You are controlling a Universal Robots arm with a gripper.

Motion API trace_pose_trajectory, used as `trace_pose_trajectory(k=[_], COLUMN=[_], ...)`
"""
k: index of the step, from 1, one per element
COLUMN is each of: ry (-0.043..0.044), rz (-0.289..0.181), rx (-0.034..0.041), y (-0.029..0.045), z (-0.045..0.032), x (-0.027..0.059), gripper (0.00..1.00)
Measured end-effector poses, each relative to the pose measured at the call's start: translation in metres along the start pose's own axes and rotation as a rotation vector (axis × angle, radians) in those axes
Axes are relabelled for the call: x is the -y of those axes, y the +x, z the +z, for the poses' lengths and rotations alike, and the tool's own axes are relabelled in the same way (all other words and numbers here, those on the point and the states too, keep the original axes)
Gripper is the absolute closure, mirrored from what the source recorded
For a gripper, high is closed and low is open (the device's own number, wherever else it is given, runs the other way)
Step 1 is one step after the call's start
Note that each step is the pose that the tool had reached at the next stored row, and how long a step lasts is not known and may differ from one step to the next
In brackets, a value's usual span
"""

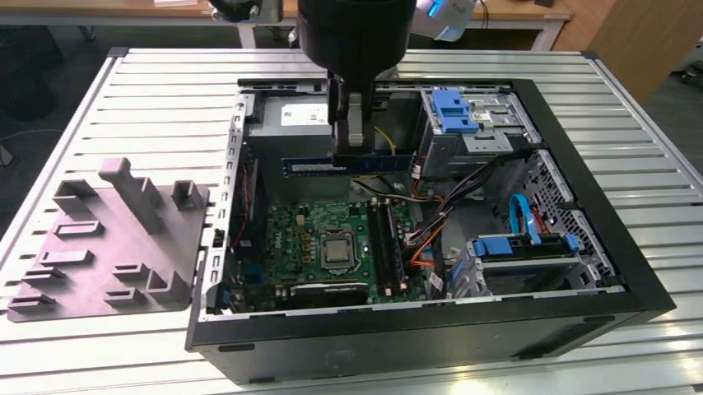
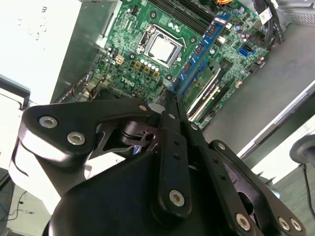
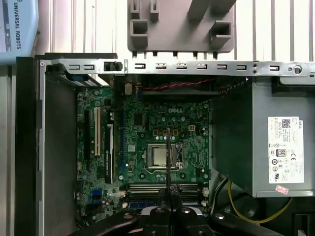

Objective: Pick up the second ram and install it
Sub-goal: 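Pick up the second ram and move it above second insertion slot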

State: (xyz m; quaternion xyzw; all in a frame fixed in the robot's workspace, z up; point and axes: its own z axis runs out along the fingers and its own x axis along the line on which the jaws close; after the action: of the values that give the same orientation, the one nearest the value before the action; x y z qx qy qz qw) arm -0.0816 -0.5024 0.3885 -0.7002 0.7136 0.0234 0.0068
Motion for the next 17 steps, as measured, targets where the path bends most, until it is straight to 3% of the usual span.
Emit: trace_pose_trajectory(k=[11,17], ry=[0.0001,0.0000], rz=[0.000,0.000], rx=[0.0000,-0.0001], y=[0.0007,-0.0052], z=[0.0200,0.0254], x=[0.0017,0.0057], gripper=[0.89,0.89])
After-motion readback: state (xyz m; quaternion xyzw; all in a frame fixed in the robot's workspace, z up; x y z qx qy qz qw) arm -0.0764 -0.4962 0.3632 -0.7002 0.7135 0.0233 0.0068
